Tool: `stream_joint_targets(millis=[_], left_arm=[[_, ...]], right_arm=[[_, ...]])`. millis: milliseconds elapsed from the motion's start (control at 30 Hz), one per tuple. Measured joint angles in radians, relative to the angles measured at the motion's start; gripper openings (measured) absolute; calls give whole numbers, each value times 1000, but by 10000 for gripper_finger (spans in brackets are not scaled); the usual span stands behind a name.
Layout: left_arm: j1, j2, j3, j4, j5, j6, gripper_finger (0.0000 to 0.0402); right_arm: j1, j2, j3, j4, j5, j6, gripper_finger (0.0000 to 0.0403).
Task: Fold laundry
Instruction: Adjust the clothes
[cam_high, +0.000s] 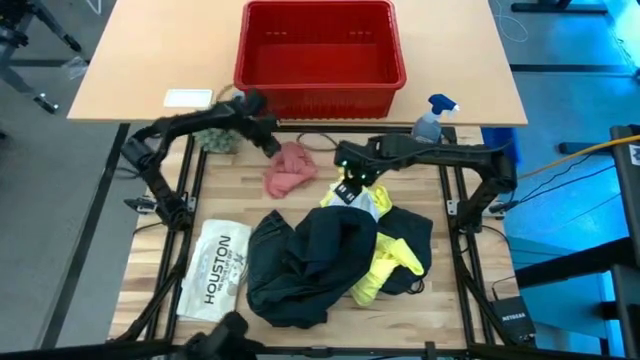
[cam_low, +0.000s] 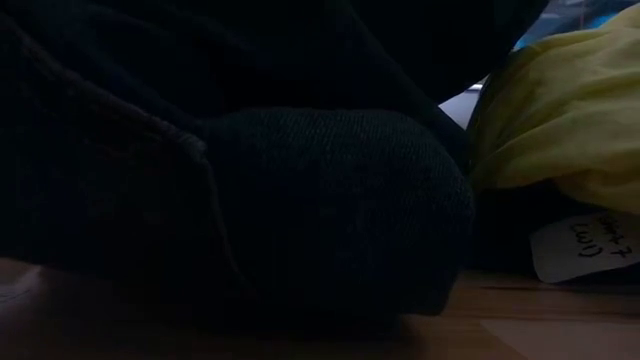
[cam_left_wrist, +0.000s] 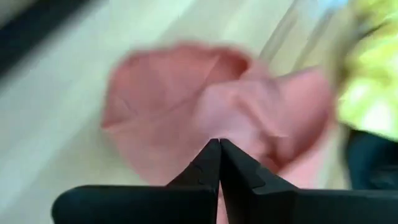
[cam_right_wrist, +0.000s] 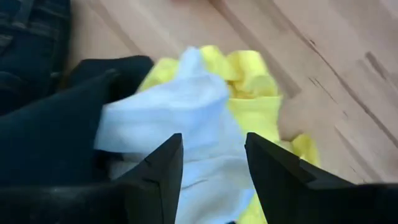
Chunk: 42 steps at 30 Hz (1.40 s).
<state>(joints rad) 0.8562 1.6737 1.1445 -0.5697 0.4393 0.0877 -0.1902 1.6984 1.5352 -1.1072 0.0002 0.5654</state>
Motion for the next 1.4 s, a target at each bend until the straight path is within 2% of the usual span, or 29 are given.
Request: stream_joint_targets(millis=[167, 267, 400, 533, 600, 667, 767, 800, 833, 1167, 1267, 1400], left_arm=[[17, -220, 6, -47, 12, 24, 0], [4, -359, 7, -88, 64, 12, 0], [-59, -521, 7, -119, 86, -30, 0], [-100, -632, 7, -120, 74, -81, 0], [-109, -662, 6, -122, 70, -105, 0], [-115, -681, 6, -125, 70, -125, 0], [-119, -697, 5, -133, 71, -140, 0], [-119, -701, 5, -133, 70, -142, 0], [-119, -703, 5, -133, 70, -143, 0], [-119, -703, 5, -154, 69, -109, 0], [-119, -703, 5, -154, 69, -105, 0], [-124, -703, 5, -157, 71, -101, 0]], right_arm=[[-84, -32, -98, 59, -171, -51, 167], [-109, -47, -149, 87, -276, -72, 180], [-119, -25, -215, 167, -326, -79, 216], [-133, 45, -287, 284, -330, -10, 239], [-139, 82, -303, 386, -341, 34, 228], [-138, 110, -295, 488, -357, 81, 184], [-148, 134, -259, 613, -381, 109, 61], [-153, 137, -243, 647, -389, 109, 32], [-161, 137, -220, 670, -390, 117, 20], [-344, 149, 132, 827, -316, 135, 2], [-374, 178, 210, 825, -376, 128, 12], [-386, 198, 312, 828, -471, 113, 49]])
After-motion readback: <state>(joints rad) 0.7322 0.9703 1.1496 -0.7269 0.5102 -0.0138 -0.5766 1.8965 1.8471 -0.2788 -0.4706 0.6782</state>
